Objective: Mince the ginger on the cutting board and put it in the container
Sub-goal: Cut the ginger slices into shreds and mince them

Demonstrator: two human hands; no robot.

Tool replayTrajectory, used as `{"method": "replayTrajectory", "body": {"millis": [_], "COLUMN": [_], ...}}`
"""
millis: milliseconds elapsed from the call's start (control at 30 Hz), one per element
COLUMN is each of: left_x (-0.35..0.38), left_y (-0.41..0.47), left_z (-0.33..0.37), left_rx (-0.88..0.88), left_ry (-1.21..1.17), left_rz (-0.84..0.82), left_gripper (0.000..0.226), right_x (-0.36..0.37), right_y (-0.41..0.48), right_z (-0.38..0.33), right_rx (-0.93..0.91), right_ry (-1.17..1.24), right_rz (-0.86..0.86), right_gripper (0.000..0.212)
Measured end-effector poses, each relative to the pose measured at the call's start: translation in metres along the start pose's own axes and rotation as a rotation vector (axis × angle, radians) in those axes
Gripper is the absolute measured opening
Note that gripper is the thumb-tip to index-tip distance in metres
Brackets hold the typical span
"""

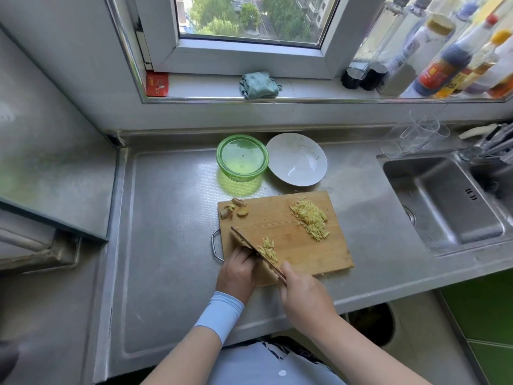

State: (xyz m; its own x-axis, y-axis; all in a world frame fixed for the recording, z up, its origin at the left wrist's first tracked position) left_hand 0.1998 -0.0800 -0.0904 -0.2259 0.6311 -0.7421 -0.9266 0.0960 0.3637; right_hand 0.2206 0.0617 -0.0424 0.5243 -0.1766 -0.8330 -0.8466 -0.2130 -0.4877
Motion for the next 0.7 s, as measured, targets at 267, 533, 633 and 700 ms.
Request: {"method": "replayTrajectory", "body": {"millis": [267, 533, 633, 700], "left_x": [0.003, 0.007, 0.005, 0.005], "left_y": [-0.001, -0.002, 0.000, -0.001], "left_z": [-0.002, -0.004, -0.003, -0.002], "left_rx": [-0.019, -0.018, -0.016, -0.018], "left_ry": [0.028, 0.045, 0.055, 0.051], "left_rz": [-0.021, -0.032, -0.026, -0.025], "left_gripper": [0.008, 0.008, 0.009, 0.008], "right_x": [-0.004, -0.002, -0.004, -0.004], "right_y": [0.008, 0.007, 0.011, 0.006], "right_z": [-0.008, -0.003, -0.007, -0.002], "right_rx": [-0.011, -0.012, -0.018, -0.016], "right_ry": [0.002, 0.017, 0.003, 0.011], "right_rz": [-0.024, -0.042, -0.046, -0.046], "right_gripper": [0.016, 0.013, 0.015, 0.017]}}
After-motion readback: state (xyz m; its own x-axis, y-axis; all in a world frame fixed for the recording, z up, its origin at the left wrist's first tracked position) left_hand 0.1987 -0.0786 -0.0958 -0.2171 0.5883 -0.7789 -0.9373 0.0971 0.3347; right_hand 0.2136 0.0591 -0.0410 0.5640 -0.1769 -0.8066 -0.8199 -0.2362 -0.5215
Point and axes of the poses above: each hand's wrist, its own y-axis towards the middle knuckle, its own x-axis out of the palm, z = x × y, the point moved 7 cm from there along y, towards the middle knuckle, and after that the axes turned 7 degrees about -z, right-handed, at the moved point
